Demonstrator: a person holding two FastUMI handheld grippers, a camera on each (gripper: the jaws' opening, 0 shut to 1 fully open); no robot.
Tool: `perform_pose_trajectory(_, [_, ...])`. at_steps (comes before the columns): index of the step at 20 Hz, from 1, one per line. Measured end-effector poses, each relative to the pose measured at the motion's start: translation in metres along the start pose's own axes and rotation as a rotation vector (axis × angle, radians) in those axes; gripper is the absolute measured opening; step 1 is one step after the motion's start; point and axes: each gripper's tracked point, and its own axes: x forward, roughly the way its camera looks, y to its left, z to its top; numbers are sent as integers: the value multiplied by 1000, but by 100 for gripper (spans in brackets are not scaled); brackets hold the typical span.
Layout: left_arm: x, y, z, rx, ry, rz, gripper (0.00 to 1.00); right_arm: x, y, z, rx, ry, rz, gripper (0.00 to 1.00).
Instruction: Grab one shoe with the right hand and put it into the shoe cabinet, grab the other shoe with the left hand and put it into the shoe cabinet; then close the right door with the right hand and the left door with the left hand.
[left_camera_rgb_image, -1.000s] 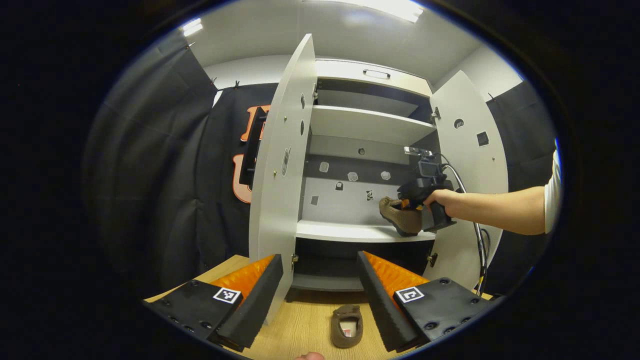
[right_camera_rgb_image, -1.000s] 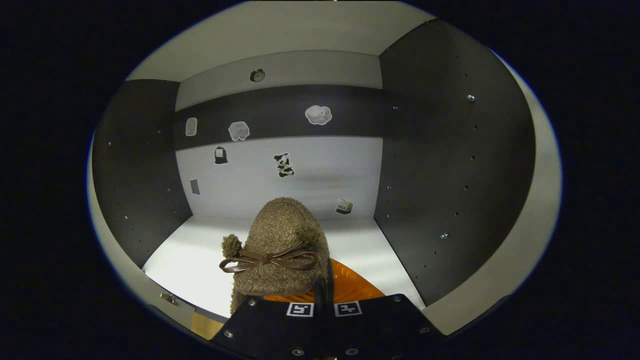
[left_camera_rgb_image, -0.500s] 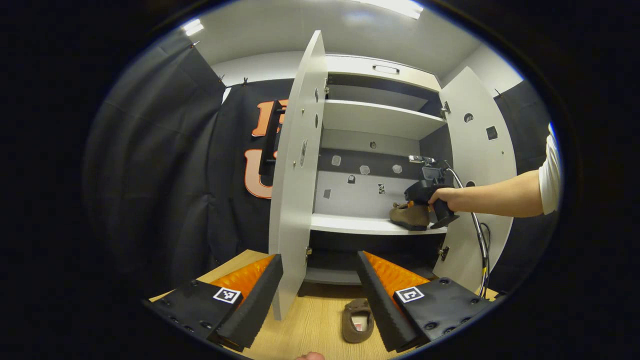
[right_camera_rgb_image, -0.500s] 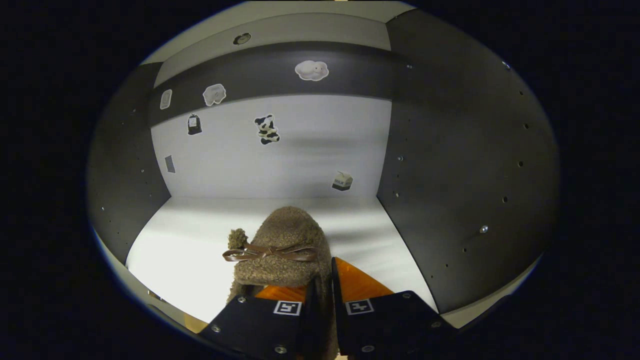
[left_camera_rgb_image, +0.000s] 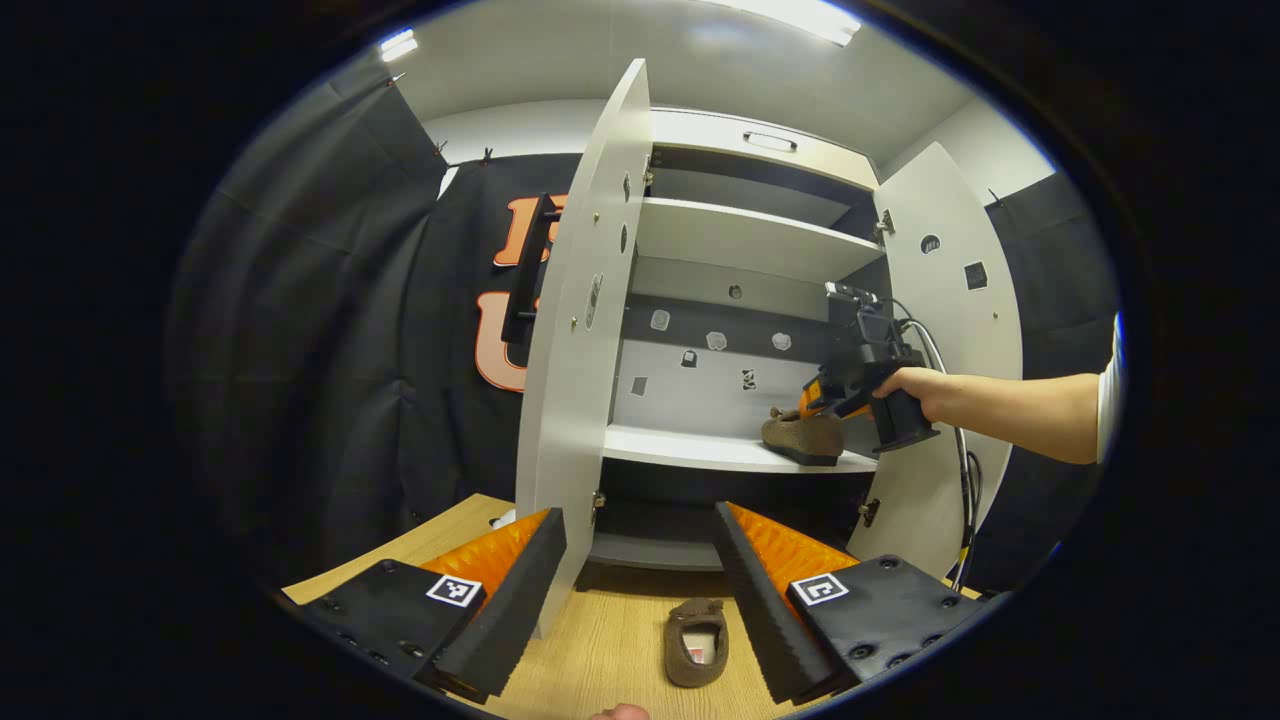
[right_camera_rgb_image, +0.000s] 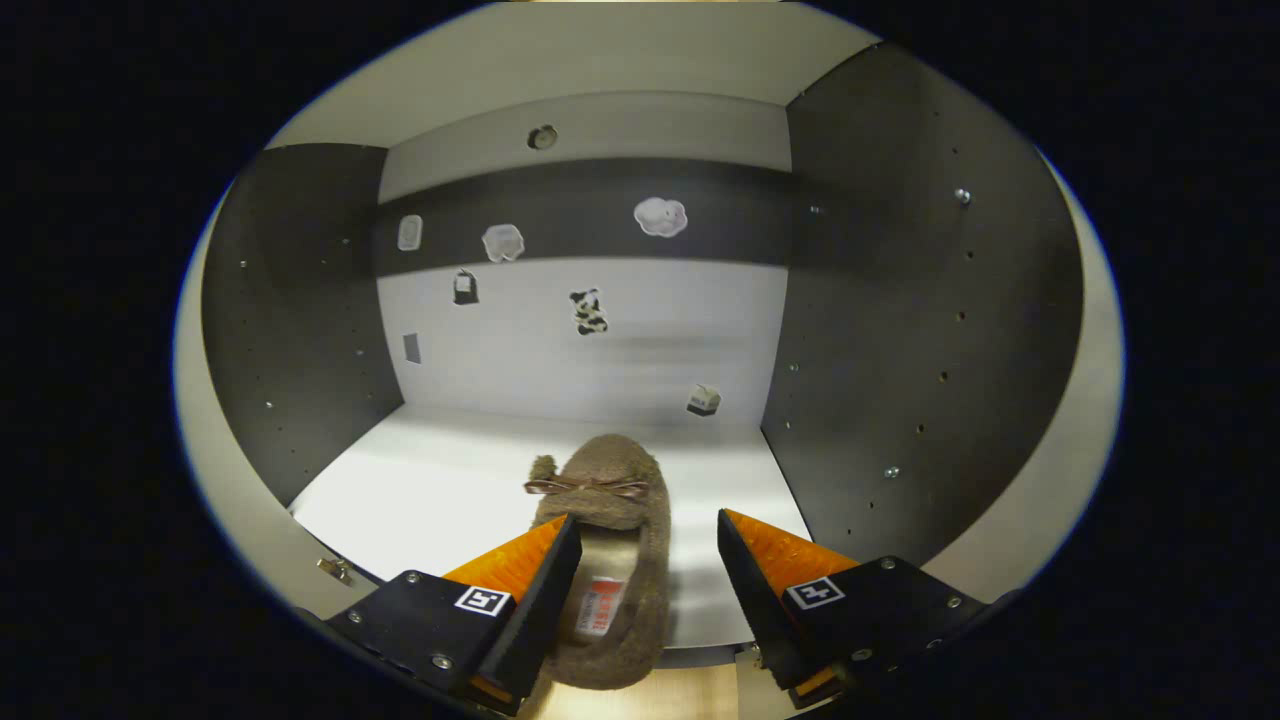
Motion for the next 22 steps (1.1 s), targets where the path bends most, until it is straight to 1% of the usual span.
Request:
perform_pose_trajectory(4, [6, -8, -7, -6, 12, -23, 96, -69, 29, 16, -13, -144, 86, 92])
perform_pose_trajectory(5, [7, -9, -11, -4, 23, -27, 94, -89, 39, 14, -25, -180, 114, 92])
perform_pose_trajectory(6, [10, -10, -15, 0, 29, -32, 99, -112, 50, 10, -28, -218, 150, 93])
perform_pose_trajectory(7, [12, -11, -19, 6, 37, -37, 96, -134, 60, 3, -30, -244, 179, 92])
perform_pose_trajectory(9, [18, -13, -34, 15, 72, -50, 96, -173, 67, -9, -24, -305, 205, 93])
perform_pose_trajectory(10, [21, -15, -44, 14, 96, -60, 96, -191, 68, -15, -23, -344, 205, 93])
perform_pose_trajectory(13, [34, -29, -88, -8, 196, -107, 96, -241, 57, -41, -34, -419, 165, 93])
perform_pose_trajectory(15, [44, -35, -125, -5, 291, -132, 97, -265, 44, -59, -40, -452, 129, 93])
perform_pose_trajectory(17, [59, -41, -171, -5, 411, -161, 97, -282, 29, -81, -68, -476, 82, 93])
perform_pose_trajectory(19, [71, -41, -214, 9, 522, -171, 97, -293, 15, -103, -92, -467, 35, 94])
perform_pose_trajectory(20, [75, -41, -230, 17, 557, -173, 98, -299, 10, -112, -95, -458, 18, 93])
perform_pose_trajectory(22, [83, -46, -248, 59, 570, -203, 98, -305, 2, -123, -93, -437, -20, 94])
